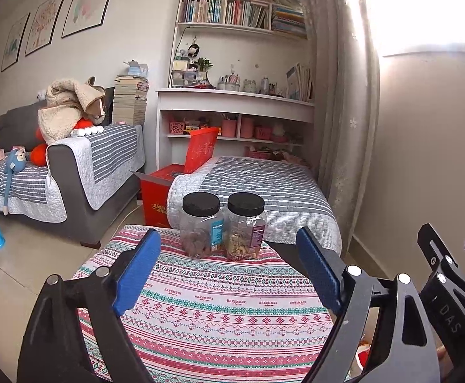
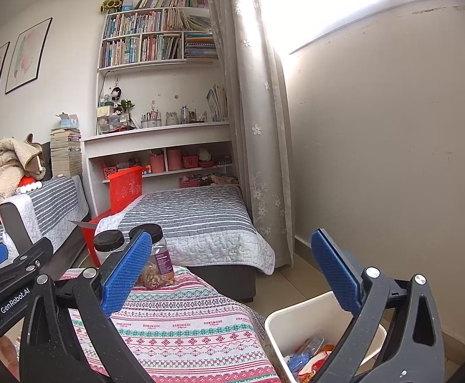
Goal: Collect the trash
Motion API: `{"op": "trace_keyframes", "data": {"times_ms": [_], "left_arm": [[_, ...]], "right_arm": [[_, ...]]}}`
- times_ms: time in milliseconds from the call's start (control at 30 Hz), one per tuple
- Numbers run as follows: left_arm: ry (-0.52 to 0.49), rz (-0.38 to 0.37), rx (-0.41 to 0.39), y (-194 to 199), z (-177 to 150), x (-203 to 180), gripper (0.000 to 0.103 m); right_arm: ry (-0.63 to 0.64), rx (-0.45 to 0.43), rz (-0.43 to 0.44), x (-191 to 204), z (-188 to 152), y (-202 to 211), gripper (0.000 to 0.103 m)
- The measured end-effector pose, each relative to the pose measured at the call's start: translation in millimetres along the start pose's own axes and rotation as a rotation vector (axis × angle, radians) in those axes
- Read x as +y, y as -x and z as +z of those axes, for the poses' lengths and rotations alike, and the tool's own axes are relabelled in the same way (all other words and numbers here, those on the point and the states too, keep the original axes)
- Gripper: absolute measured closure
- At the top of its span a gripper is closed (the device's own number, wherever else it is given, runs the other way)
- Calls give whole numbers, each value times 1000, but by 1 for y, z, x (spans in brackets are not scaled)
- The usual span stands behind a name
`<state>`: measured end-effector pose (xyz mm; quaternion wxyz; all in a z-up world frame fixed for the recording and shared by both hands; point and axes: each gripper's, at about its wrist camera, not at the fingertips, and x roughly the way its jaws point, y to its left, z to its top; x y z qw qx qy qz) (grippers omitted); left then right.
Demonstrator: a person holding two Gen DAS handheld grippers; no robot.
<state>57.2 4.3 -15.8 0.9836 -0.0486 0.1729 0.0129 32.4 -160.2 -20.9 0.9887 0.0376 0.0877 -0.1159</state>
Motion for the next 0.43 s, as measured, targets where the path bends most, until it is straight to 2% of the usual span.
{"op": "trace_keyframes", "data": {"times_ms": [133, 267, 433], "left_arm": [[-5, 6, -6, 1, 1, -1, 17], [-5, 8, -2, 1, 2, -2, 8], [-18, 27, -6, 2, 2, -6, 7]], "right_arm": [[2, 3, -9, -1, 0, -2, 7], [-3, 8, -25, -4, -1, -4, 7], [-5, 12, -30, -6, -1, -5, 7]]}}
